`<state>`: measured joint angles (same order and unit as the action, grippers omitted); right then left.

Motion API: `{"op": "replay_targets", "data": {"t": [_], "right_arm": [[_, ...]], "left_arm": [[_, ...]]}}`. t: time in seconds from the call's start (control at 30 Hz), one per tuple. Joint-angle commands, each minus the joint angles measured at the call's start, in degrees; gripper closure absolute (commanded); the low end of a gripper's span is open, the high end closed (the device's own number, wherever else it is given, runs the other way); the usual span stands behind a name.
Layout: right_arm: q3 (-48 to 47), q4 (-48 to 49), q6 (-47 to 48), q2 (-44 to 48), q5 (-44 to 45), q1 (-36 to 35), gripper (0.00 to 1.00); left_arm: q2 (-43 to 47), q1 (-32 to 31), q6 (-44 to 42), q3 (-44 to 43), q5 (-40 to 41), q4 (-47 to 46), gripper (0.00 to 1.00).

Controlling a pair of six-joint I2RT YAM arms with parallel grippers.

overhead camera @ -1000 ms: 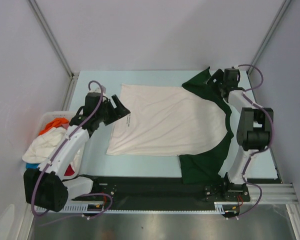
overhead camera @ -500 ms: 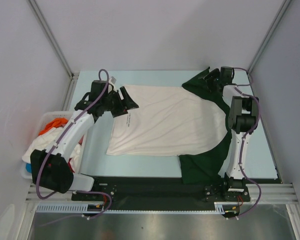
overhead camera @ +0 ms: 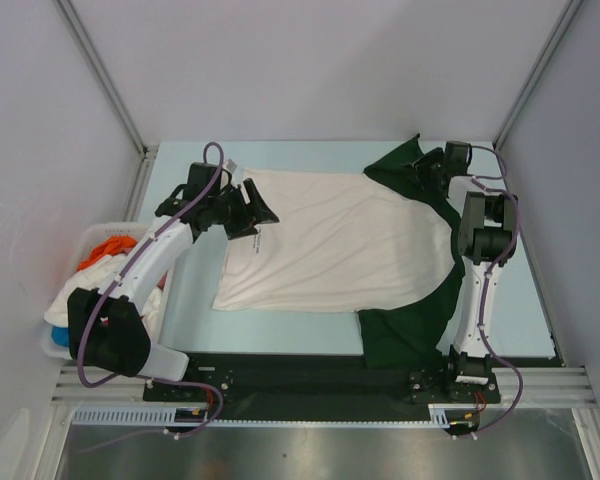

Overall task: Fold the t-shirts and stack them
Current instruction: Flatten the tshirt out

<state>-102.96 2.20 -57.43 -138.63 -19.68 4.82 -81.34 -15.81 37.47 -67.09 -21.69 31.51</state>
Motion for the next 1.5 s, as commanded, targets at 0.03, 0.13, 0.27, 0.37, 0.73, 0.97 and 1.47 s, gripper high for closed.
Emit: {"op": "replay_targets", "data": {"t": [0.03,0.13,0.27,0.37,0.73,0.97,1.47], "right_arm": [[-1.11,2.72,-2.07,-2.26,-1.85,0.37,0.50],[-1.19,3.86,-3.39,-3.14,-1.76,0.45,0.50],[-2.77,4.57,-4.79,-4.81,-2.11,0.54,0.54],[-3.57,5.97,-5.94,-5.77,-2.99,0.54,0.67],[0.38,6.77,-7.17,3.18,-2.21,-1.65,0.96],[6.27,7.64,-7.96,8.19,-0.01,-4.03,0.95],[19.81,3.79,-4.45,20.68,6.59,-10.97,0.95]], "left_arm": [[-0.13,-0.27,-0.56,-2.61,-0.81,0.66,0.26],[-0.66,-0.18,-0.82,-3.48,-0.63,1.01,0.26],[-1.01,-0.10,-1.26,-3.93,0.33,1.45,0.25],[-1.62,0.34,-1.44,-4.28,0.86,1.54,0.25],[-12.69,3.94,0.05,-12.26,7.70,-0.30,0.27],[-30.61,6.50,-1.86,-28.95,12.20,-2.93,0.42],[-51.81,8.78,-5.66,-51.47,20.37,-3.12,0.39]]}}
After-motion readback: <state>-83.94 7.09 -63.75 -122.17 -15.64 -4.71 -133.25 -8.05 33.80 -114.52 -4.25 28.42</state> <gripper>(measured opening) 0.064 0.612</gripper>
